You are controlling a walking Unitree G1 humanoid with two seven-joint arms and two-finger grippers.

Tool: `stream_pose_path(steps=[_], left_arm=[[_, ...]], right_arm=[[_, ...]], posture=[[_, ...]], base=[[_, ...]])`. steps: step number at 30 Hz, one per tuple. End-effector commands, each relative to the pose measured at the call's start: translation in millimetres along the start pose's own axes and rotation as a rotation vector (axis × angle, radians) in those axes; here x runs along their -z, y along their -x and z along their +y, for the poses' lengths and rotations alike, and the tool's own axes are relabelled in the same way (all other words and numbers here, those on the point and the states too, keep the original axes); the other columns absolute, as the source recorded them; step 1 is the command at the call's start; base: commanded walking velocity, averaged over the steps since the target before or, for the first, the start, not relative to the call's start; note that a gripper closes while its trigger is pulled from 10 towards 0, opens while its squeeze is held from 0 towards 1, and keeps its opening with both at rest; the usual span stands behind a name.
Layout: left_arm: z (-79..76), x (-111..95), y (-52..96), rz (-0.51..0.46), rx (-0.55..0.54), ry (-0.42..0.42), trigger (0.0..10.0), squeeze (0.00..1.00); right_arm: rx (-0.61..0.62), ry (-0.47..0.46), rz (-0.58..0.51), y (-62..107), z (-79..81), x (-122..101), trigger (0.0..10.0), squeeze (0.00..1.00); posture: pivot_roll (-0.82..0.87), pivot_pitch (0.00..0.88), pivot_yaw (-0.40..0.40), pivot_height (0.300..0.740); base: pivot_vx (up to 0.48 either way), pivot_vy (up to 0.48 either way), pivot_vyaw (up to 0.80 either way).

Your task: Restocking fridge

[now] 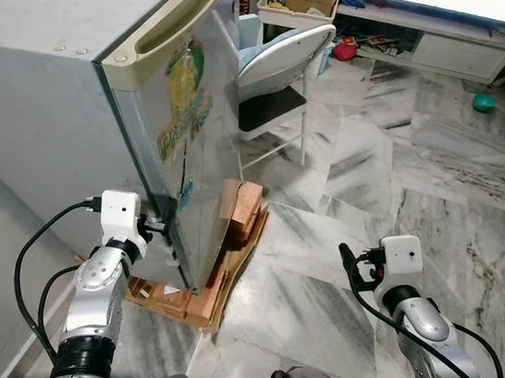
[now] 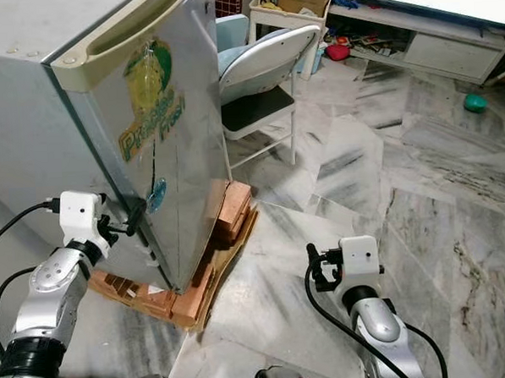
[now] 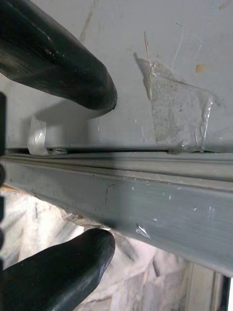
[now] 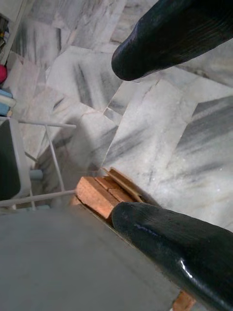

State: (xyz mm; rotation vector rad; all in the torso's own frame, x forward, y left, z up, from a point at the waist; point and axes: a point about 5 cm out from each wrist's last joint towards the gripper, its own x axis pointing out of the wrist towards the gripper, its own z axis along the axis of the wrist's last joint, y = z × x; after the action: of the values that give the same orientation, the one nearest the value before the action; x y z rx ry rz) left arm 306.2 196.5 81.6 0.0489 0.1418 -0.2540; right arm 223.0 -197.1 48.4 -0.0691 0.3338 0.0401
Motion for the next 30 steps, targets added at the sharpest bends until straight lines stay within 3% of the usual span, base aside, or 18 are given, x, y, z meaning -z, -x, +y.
stream_pose_path(steps=[1,8,18,22,30], left_arm=[[-20.6,-9,-10.1,-0.015,0.122,-0.018,10.0,0.00],[-34.9,-21,-19.7,-0.045,0.197,-0.050,10.0,0.00],[-46.5,-38,-35.3,-0.096,0.206,-0.068,10.0,0.00],[-63.3,-48,-41.9,-0.126,0.276,-0.079,10.0,0.00],[-73.1,-46,-43.3,-0.119,0.343,-0.113,10.0,0.00]], right_arm=[[0.000,0.020,0.043,1.4,-2.4,5,10.0,0.00],[-0.015,0.050,0.125,3.8,-3.3,17,10.0,0.00],[-0.034,0.061,0.189,6.4,-2.1,25,10.0,0.00],[-0.033,0.068,0.212,8.7,-5.6,29,10.0,0.00],[-0.052,0.071,0.244,11.3,-6.7,32,10.0,0.00]], posture=[[-0.01,0.095,-0.067,0.740],[-0.01,0.096,-0.066,0.740],[-0.01,0.093,-0.065,0.740],[-0.01,0.092,-0.064,0.740],[-0.01,0.090,-0.066,0.740]], base=[[0.000,0.000,0.00],[0.000,0.000,0.00],[0.000,0.000,0.00],[0.000,0.000,0.00],[0.000,0.000,0.00]])
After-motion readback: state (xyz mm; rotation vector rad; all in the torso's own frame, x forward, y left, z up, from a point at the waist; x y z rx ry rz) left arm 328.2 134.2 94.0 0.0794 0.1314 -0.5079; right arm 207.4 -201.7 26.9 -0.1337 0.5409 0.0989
